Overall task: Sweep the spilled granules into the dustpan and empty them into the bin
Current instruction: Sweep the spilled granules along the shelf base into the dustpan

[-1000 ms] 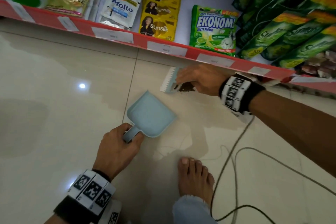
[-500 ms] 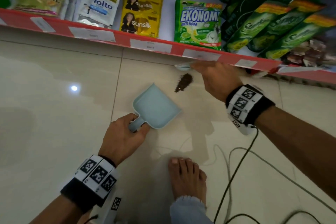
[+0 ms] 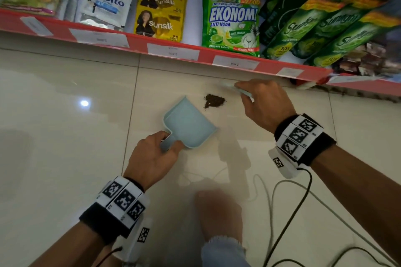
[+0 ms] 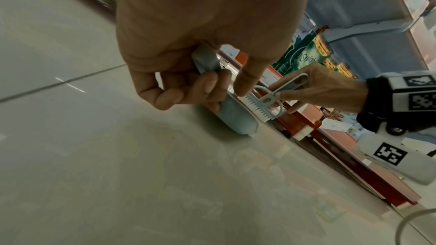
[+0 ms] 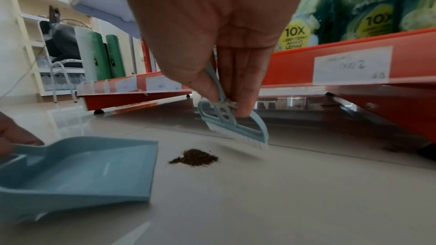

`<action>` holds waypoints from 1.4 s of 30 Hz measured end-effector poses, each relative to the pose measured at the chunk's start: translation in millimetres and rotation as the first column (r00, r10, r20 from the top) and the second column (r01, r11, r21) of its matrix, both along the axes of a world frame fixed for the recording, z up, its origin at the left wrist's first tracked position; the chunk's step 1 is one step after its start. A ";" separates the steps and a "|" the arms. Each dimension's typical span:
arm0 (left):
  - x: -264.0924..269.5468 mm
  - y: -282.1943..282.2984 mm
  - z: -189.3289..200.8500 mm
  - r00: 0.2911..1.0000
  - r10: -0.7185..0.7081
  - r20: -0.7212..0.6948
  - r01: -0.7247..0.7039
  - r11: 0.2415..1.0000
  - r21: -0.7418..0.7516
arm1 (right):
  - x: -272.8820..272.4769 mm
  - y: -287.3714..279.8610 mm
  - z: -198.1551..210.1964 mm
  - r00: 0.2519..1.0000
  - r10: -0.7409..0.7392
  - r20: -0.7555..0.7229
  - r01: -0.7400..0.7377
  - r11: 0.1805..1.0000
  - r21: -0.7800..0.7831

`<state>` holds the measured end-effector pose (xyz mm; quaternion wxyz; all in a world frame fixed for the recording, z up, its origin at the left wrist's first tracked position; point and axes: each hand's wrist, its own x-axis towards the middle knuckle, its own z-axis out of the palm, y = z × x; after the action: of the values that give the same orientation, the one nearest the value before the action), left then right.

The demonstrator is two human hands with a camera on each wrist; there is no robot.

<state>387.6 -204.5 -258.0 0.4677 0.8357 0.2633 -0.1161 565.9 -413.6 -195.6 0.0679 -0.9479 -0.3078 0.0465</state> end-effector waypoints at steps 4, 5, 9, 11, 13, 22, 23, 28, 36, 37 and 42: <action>5.7 -2.9 -1.8 1.000 -0.014 0.010 0.014 1.000 -0.015 | 9.9 -3.9 -7.0 0.992 -0.123 0.004 0.122 0.990 -0.067; 7.4 -3.9 -1.7 1.000 -0.029 0.011 0.029 1.000 -0.009 | 9.8 -2.7 -8.9 0.991 -0.135 -0.008 0.135 0.989 -0.066; 16.0 -9.5 0.0 0.998 -0.068 0.010 0.068 0.997 0.037 | -3.8 6.8 -16.3 0.994 -0.102 -0.034 0.101 0.994 -0.043; 20.5 -12.6 0.0 0.998 -0.065 -0.001 0.065 0.998 0.013 | -14.4 10.9 -19.8 0.998 -0.051 -0.036 0.050 0.999 -0.010; 23.7 -15.4 0.1 0.998 -0.054 -0.032 0.053 0.998 -0.030 | -24.1 14.6 -21.4 0.998 0.003 -0.058 -0.001 0.999 0.035; 25.9 -21.4 0.7 0.996 -0.029 -0.089 0.018 0.992 -0.123 | -24.8 17.9 -11.7 0.995 -0.086 0.051 0.069 0.957 0.281; 25.7 -21.9 1.1 0.995 -0.031 -0.096 0.019 0.993 -0.120 | -21.7 17.4 -11.7 0.993 -0.104 0.048 0.090 0.968 0.236; 25.3 -24.0 2.8 0.993 -0.035 -0.113 0.021 0.992 -0.127 | -28.9 18.9 -18.5 0.997 0.011 -0.076 -0.006 0.998 0.069; 24.3 -24.1 2.1 0.993 0.006 -0.120 -0.027 0.984 -0.173 | -12.4 25.1 -14.9 0.997 -0.068 0.039 0.054 0.957 0.286; 24.3 -24.1 2.0 0.992 0.011 -0.122 -0.033 0.984 -0.177 | -4.3 26.0 -16.1 0.996 -0.068 0.065 0.052 0.972 0.229; 22.9 -23.5 1.6 0.991 0.037 -0.126 -0.063 0.977 -0.205 | 10.8 25.6 -26.7 0.996 0.079 -0.048 -0.080 0.996 -0.033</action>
<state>410.5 -228.0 -256.4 0.5384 0.7668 0.2986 -0.1817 576.7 -388.0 -222.3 0.0567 -0.9346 -0.3428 0.0763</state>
